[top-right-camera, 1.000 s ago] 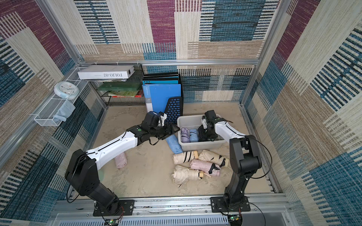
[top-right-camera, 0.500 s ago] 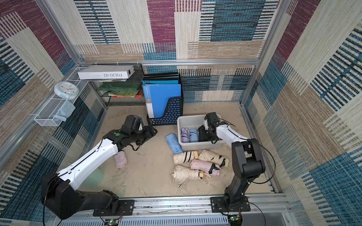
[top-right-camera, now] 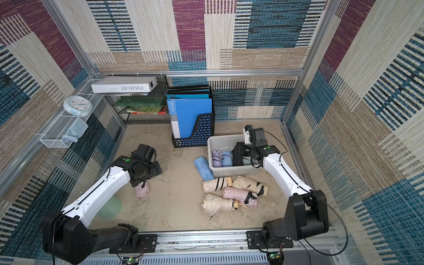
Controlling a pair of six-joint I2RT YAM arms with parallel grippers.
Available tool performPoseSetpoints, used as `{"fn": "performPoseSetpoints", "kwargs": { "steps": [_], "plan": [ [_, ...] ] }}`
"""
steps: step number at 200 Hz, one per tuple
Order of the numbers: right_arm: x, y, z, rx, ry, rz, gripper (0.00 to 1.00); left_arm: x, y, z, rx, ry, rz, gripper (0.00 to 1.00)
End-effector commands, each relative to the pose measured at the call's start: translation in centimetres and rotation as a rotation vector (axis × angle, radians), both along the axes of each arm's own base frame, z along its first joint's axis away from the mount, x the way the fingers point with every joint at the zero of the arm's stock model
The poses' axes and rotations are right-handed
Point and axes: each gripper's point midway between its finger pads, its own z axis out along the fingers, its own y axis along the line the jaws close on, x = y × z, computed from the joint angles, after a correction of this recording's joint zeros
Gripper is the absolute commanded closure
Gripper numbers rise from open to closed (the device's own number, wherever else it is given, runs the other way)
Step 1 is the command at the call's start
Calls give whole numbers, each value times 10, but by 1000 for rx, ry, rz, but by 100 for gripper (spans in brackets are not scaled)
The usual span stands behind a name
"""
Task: Put the umbrella into the storage box
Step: Place the umbrella in the storage box, then pick up the umbrella from the center of the board.
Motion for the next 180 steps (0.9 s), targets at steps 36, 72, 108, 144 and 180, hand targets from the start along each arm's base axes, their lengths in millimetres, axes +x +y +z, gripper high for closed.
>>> {"fn": "performPoseSetpoints", "kwargs": {
  "steps": [36, 72, 108, 144, 180],
  "plan": [
    [-24, 31, 45, 258, -88, 42, 36, 6, 25, -27, 100, 85, -36, 1],
    [-33, 33, 47, 266, -90, 59, 36, 4, 43, -50, 123, 140, -18, 1],
    [-37, 35, 51, 276, -98, 72, 36, 1, 45, -71, 85, 169, -18, 7],
    [-41, 35, 56, 276, -107, 81, 37, 3, 39, -91, 37, 205, -22, 17],
    [-46, 32, 61, 282, -123, 75, 37, 8, 26, -103, -32, 216, -13, 31]
  ]
}}
